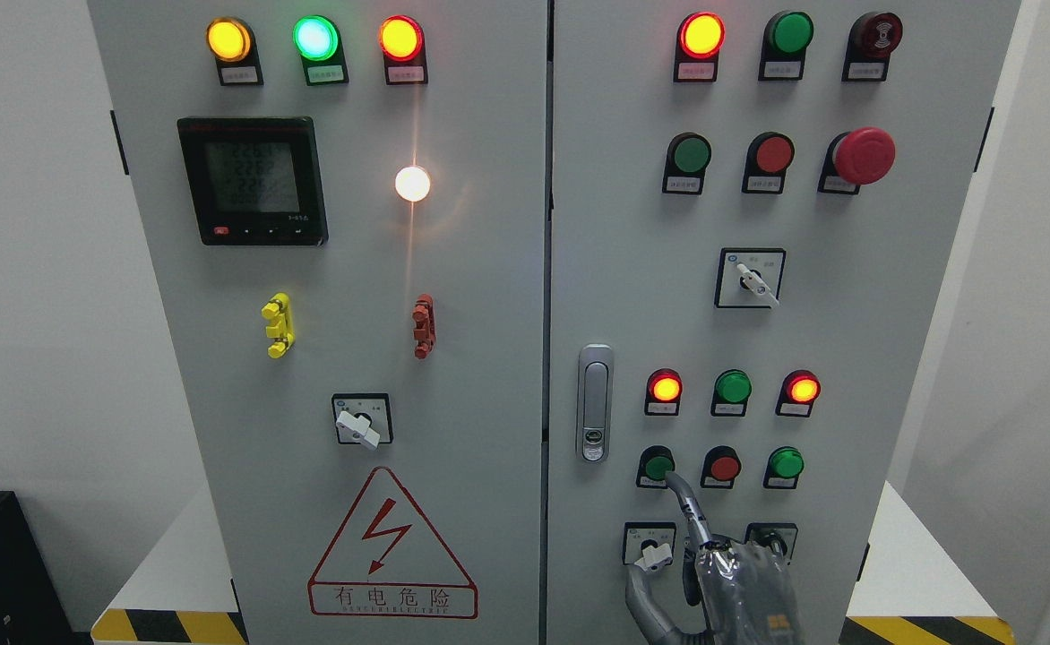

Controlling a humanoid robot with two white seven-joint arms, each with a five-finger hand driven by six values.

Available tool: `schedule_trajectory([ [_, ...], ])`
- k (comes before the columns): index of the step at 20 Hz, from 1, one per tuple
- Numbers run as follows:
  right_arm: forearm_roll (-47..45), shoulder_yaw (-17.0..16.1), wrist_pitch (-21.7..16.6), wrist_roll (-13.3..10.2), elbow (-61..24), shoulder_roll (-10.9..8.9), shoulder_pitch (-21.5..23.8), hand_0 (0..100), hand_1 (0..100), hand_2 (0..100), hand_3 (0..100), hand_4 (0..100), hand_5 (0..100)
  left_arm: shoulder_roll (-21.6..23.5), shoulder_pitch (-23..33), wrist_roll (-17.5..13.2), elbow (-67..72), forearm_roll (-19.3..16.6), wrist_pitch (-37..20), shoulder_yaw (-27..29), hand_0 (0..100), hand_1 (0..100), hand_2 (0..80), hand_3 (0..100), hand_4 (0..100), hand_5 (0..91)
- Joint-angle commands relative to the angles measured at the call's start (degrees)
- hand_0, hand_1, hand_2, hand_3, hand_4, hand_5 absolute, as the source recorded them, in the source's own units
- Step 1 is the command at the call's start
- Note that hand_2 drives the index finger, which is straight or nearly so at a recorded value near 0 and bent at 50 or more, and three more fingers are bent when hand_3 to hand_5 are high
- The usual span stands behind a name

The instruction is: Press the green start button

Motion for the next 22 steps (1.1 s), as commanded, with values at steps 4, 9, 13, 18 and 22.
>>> schedule_trajectory([
  [4,-8.03,0.14,0.11,-0.24,-9.72,-0.07,5.48,45,27,0,71,70,71,-0.01,-1.32,-0.05,-1.58,0.0,0.04,0.0,12,56,0.0,0,0,0.0],
  [9,-18.12,0.66,1.33,0.29,-13.06,0.02,8.29,0,19,0,31,34,36,-0.01,-1.32,-0.05,-1.58,0.0,0.04,0.0,12,56,0.0,0,0,0.0],
  [13,-25.86,1.89,4.41,0.99,-15.43,-0.07,10.23,0,10,0,13,11,11,-0.01,-1.32,-0.05,-1.58,0.0,0.04,0.0,12,56,0.0,0,0,0.0],
  [18,-36.85,4.0,5.91,2.83,-16.84,0.02,10.93,0,6,0,6,0,0,-0.01,-1.32,-0.05,-1.58,0.0,0.04,0.0,12,56,0.0,0,0,0.0],
  [22,-42.13,5.14,6.43,3.72,-16.84,-0.07,11.11,0,4,0,3,0,0,-0.01,-1.32,-0.05,-1.58,0.0,0.04,0.0,12,56,0.0,0,0,0.0],
])
